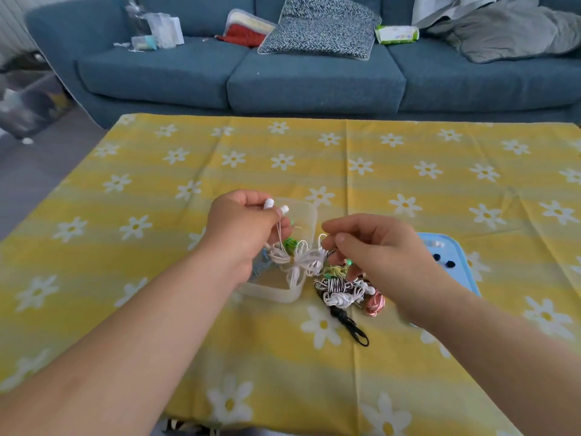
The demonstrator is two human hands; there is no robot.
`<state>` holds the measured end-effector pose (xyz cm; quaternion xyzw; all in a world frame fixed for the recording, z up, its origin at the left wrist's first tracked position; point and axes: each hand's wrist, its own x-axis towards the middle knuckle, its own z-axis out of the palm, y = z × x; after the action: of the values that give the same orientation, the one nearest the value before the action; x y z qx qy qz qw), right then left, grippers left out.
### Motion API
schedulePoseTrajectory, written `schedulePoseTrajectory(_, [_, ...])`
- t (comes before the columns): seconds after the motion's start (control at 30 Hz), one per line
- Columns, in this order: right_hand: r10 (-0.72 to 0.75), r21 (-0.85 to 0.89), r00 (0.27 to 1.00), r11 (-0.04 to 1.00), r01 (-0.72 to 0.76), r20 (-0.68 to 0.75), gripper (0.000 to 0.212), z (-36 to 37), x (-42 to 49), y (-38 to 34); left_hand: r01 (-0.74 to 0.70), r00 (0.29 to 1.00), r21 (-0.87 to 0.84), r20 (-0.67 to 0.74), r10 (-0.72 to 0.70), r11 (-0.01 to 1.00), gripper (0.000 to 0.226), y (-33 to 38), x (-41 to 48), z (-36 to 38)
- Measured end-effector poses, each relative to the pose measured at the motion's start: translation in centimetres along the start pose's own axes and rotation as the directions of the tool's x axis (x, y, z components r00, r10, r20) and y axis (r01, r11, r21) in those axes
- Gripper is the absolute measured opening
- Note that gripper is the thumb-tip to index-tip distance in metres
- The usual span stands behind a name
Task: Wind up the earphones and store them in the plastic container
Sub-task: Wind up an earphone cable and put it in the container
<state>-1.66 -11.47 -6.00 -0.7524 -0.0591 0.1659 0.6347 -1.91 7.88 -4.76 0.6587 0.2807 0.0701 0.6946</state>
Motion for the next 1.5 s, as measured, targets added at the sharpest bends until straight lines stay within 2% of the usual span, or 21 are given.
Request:
schedulePoseTrajectory(0.13, [0.022,-0.021,1.000,1.000,-0.022,-0.008,0.025,1.4,0.9,0.0,-0.106,0.993,0.303,-0.018,0.117,0.947,0.023,-1.3,2.4,-1.2])
schedulePoseTrajectory(0.2, [0.032,-0.035,0.999,0.999,-0.033,-0.038,0.023,1.4,1.3,0.2,-0.148,0.987,0.471,0.016,0.159,0.869,0.021,-1.7,3.0,-1.4])
schedulePoseTrajectory(0.27, [0.005,-0.189,0.997,0.982,-0.021,-0.083,0.018,1.3,1.7,0.6,-0.182,0.982,0.640,0.083,0.168,0.747,0.026,-1.7,3.0,-1.6])
schedulePoseTrajectory(0.4, [-0.036,-0.468,0.999,0.883,0.027,-0.010,0.024,2.3,2.4,1.3,-0.244,0.969,0.758,0.158,0.192,0.605,0.036,-1.5,2.8,-1.9])
schedulePoseTrajectory(0.5, [-0.056,-0.587,0.998,0.807,0.067,0.036,0.006,3.5,2.9,1.4,-0.277,0.960,0.818,0.218,0.173,0.505,0.030,-1.6,2.2,-2.0])
schedulePoseTrajectory(0.63, [0.012,-0.672,0.993,0.738,0.071,0.117,0.018,4.3,3.7,1.6,-0.349,0.935,0.829,0.274,0.226,0.437,0.025,-1.6,1.5,-1.7])
schedulePoseTrajectory(0.73, [-0.007,-0.624,0.990,0.776,0.094,0.140,0.024,4.1,4.0,1.6,-0.434,0.898,0.788,0.344,0.273,0.436,0.025,-1.7,0.7,-1.3])
schedulePoseTrajectory(0.8, [-0.093,-0.580,0.994,0.807,0.110,0.060,0.023,3.4,4.0,1.3,-0.535,0.840,0.751,0.421,0.343,0.388,0.026,-1.9,0.0,-0.7])
schedulePoseTrajectory(0.9, [-0.183,-0.499,0.983,0.854,0.147,-0.023,0.017,1.8,3.5,0.9,-0.695,0.704,0.643,0.518,0.486,0.322,0.020,-1.9,-1.4,0.6])
schedulePoseTrajectory(1.0, [-0.151,-0.476,0.986,0.873,0.101,-0.069,0.020,-0.5,2.6,1.0,-0.780,0.615,0.556,0.595,0.517,0.288,0.016,-2.0,-3.3,2.3])
schedulePoseTrajectory(1.07, [-0.055,-0.480,0.994,0.877,0.003,-0.094,0.019,-2.3,1.8,1.3,-0.789,0.613,0.554,0.685,0.394,0.265,0.019,-2.8,-4.4,3.6])
schedulePoseTrajectory(1.1, [-0.009,-0.490,0.995,0.871,-0.040,-0.097,0.020,-2.9,1.5,1.6,-0.781,0.624,0.584,0.721,0.301,0.219,0.021,-3.3,-4.8,4.1])
schedulePoseTrajectory(1.2, [0.085,-0.506,0.991,0.853,-0.127,-0.105,0.025,-4.9,0.2,2.6,-0.760,0.647,0.650,0.755,0.108,0.005,0.021,-5.1,-5.3,5.7])
schedulePoseTrajectory(1.27, [0.111,-0.511,0.989,0.846,-0.148,-0.102,0.024,-6.3,-0.7,3.1,-0.736,0.669,0.674,0.738,0.088,-0.061,0.027,-5.7,-5.4,6.5])
schedulePoseTrajectory(1.43, [0.187,-0.451,0.982,0.874,-0.184,-0.039,0.024,-8.4,-2.6,3.4,-0.682,0.710,0.718,0.696,0.109,-0.140,0.022,-5.9,-5.6,8.1])
schedulePoseTrajectory(1.5, [0.215,-0.442,0.976,0.874,-0.203,-0.024,0.023,-8.7,-3.1,3.5,-0.684,0.714,0.719,0.694,0.092,-0.124,0.015,-5.6,-5.8,8.5])
